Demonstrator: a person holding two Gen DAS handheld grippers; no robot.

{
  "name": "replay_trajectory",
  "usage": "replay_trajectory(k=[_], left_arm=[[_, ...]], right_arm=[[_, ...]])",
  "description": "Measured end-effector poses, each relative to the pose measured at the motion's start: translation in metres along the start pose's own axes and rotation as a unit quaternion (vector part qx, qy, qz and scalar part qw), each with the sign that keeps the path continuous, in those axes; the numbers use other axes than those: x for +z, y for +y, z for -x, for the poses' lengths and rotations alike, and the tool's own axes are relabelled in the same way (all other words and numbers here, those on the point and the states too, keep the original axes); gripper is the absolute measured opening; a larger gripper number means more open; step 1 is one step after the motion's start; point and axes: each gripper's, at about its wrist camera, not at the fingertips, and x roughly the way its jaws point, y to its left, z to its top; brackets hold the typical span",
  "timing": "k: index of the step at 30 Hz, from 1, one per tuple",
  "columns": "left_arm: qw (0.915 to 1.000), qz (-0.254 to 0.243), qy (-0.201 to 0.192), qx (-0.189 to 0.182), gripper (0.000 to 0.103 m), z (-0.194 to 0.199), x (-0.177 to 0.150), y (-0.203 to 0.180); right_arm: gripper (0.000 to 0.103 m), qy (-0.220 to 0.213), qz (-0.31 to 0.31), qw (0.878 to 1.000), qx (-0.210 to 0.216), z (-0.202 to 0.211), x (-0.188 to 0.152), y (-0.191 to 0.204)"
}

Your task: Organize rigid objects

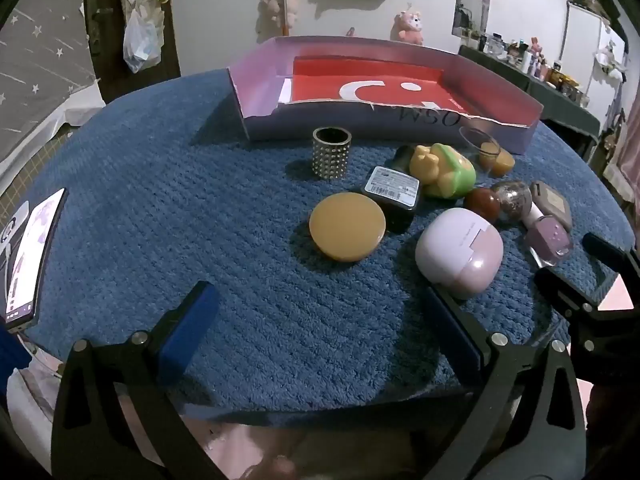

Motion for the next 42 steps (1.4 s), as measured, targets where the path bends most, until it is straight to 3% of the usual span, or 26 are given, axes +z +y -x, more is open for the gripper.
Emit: replay_trajectory(k=[42], left_arm=[[1.0000, -0.001, 0.004, 0.000, 0.103, -0.0028, -0.0005, -0.0004]], right_arm=[[0.103, 0.000, 0.000, 1.000, -0.007, -0.0060, 0.0002, 0.0003]])
